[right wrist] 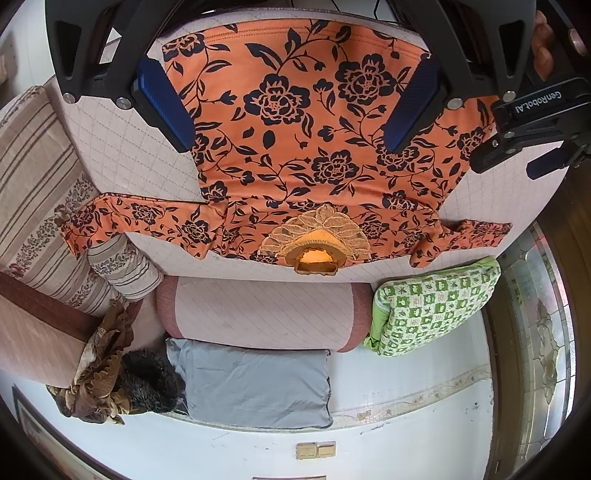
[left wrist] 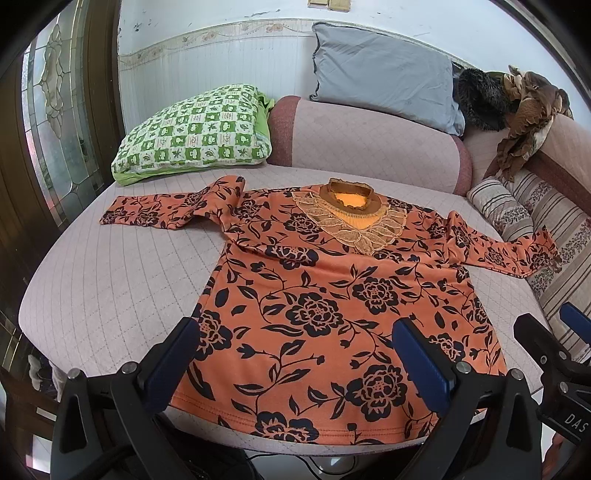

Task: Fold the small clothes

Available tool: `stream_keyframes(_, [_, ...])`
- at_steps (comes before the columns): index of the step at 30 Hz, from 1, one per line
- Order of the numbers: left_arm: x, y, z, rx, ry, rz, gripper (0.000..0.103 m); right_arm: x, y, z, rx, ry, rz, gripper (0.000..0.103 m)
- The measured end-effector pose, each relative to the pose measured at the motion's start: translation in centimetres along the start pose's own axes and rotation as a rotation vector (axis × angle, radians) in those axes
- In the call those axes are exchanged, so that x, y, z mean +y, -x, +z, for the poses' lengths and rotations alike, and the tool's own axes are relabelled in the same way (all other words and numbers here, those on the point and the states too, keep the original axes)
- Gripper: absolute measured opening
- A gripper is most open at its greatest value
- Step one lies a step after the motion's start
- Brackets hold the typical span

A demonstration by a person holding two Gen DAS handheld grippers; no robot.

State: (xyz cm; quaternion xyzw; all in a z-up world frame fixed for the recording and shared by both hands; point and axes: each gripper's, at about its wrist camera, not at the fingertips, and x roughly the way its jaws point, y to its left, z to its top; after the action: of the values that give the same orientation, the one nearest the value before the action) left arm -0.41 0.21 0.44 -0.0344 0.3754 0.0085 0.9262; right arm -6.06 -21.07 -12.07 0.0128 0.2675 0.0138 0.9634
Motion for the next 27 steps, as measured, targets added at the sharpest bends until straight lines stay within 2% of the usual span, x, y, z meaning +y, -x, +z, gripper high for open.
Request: stream_keyframes(27, [0.05,-0.03,-0.17,0.002,-0.003,-0.001,0.103,0.30,0.09,0.10,-0.007,-0.002,-0.006,0.103])
